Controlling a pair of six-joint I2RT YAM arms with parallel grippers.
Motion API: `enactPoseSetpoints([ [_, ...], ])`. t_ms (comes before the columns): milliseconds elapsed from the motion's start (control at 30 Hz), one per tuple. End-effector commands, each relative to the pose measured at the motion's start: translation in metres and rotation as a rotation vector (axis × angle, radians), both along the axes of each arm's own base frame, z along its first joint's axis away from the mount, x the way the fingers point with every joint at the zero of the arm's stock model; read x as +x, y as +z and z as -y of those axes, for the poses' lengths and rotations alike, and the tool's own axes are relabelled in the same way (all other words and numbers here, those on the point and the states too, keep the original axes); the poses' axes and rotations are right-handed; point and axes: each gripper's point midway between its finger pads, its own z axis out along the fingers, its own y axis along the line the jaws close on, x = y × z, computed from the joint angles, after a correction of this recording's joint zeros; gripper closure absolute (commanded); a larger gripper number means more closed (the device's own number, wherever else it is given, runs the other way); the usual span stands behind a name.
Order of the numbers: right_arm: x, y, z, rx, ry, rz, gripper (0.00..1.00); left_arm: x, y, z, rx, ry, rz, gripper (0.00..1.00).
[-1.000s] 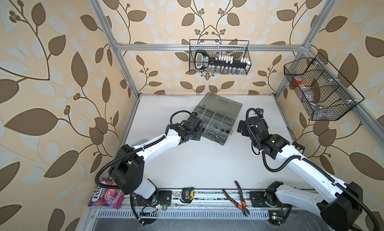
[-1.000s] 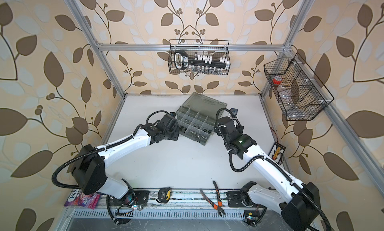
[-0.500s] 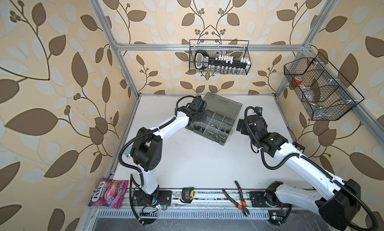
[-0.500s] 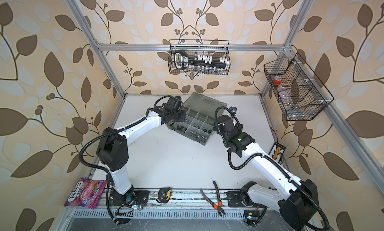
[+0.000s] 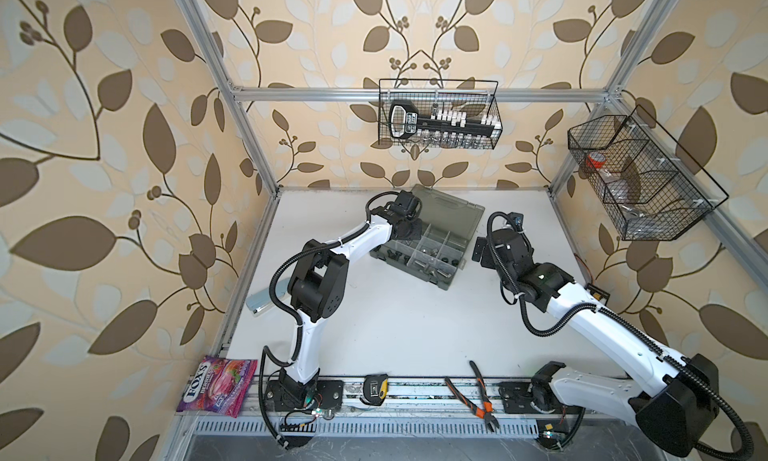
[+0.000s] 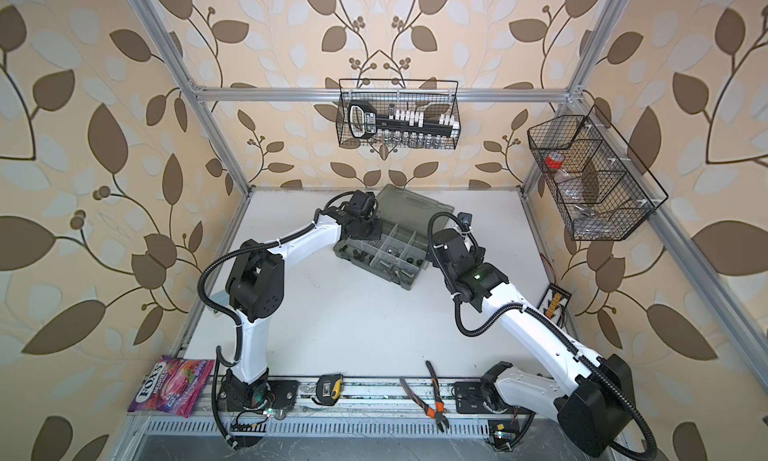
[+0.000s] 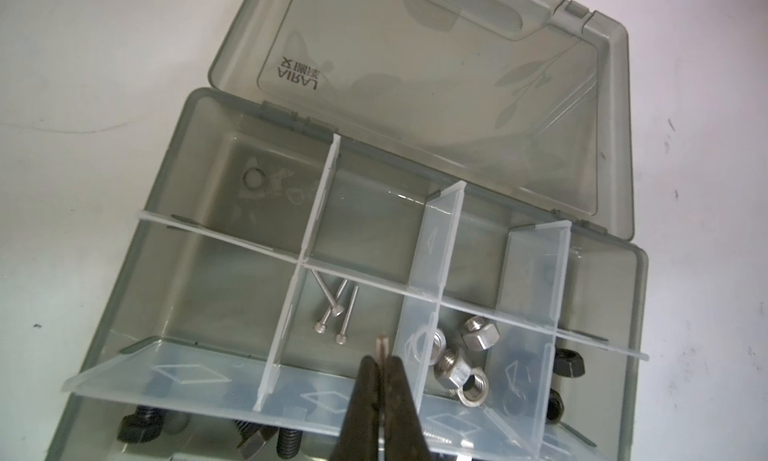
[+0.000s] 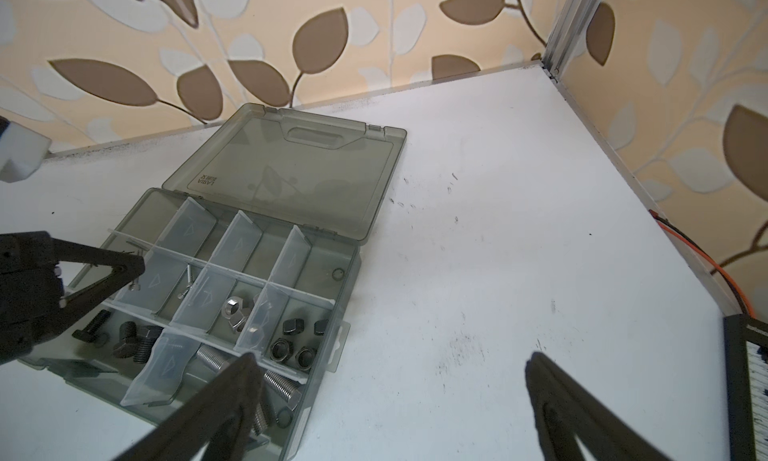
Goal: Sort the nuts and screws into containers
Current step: 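Lower the screw into the thin-screw compartment and open the left gripper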
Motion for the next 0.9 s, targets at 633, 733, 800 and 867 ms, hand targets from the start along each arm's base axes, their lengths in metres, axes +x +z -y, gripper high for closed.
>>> enactPoseSetpoints([
  [633, 0.005, 0.011, -0.001, 0.004, -0.007, 0.018, 0.01, 0.013, -0.014, -0.005, -0.003, 0.014, -0.044, 1.0],
  [733, 0.005, 0.012, -0.001, 0.005, -0.007, 0.018, 0.0, 0.013, -0.013, -0.005, 0.0, 0.017, -0.045, 0.93],
  [800, 0.004, 0.012, -0.001, 0.006, -0.004, 0.018, 0.0, 0.013, -0.013, -0.006, 0.005, 0.019, -0.045, 0.88],
  [867, 0.004, 0.013, -0.001, 0.01, -0.003, 0.02, 0.0, 0.013, -0.012, -0.006, 0.003, 0.019, -0.042, 0.84],
])
